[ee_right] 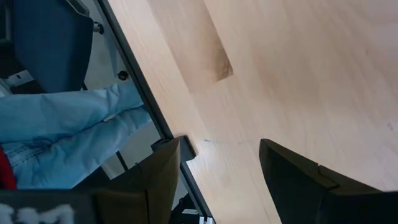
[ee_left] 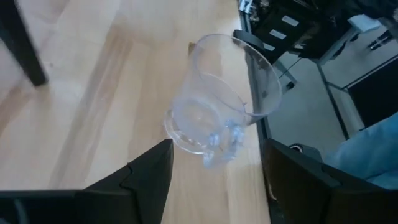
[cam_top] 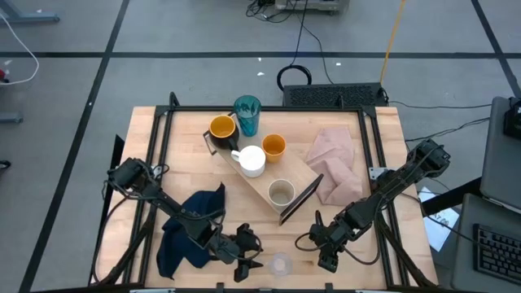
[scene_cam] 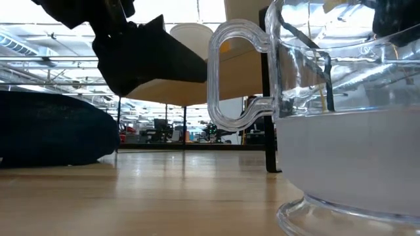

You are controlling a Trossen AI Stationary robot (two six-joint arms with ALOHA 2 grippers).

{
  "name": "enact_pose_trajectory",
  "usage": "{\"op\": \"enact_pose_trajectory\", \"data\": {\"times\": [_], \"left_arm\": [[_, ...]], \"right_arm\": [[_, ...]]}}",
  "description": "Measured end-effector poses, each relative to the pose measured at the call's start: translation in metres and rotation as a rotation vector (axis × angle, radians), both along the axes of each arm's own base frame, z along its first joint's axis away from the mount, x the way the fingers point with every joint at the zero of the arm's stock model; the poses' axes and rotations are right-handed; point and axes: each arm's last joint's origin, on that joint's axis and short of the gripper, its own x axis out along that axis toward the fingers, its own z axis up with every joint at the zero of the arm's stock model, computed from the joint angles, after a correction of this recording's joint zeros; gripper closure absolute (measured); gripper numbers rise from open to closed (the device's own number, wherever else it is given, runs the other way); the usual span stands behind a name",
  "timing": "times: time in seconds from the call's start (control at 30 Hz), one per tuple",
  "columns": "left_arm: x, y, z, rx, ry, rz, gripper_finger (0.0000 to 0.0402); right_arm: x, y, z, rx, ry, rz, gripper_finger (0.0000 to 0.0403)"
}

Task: Stack small to large cups/mugs on shelf
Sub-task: Put the transparent mug on the shelf

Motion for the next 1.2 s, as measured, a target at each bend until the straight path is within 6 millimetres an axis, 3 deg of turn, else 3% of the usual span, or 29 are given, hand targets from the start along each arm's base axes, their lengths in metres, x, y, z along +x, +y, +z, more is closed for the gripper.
{"op": "enact_pose_trajectory", "data": {"times": [0.23,0.43,0.6,0.87,1.1,1.2], "left_arm": [[0.013,-0.014,-0.018,-0.063,-0.025,-0.038,0.0153],[0.027,-0.021,-0.007,0.034,-0.036,-0.032,0.0164],[0.029,-0.019,-0.007,0.025,0.008,-0.02,0.0223],[0.029,-0.018,-0.008,0.016,0.016,-0.003,0.0382],[0.031,-0.017,-0.005,-0.074,0.014,0.092,0.0385],[0.031,-0.017,0.004,-0.144,-0.007,0.119,0.0391]], "right_arm": [[0.0,0.0,0.0,-0.002,0.006,-0.004,0.0193],[0.0,0.0,0.0,-0.002,0.013,-0.012,0.0193],[0.0,0.0,0.0,-0.002,0.013,-0.012,0.0193],[0.0,0.0,0.0,-0.001,0.014,-0.014,0.0193],[0.0,0.0,0.0,-0.002,0.012,-0.01,0.0193],[0.0,0.0,0.0,-0.001,0.003,-0.001,0.0193]]}}
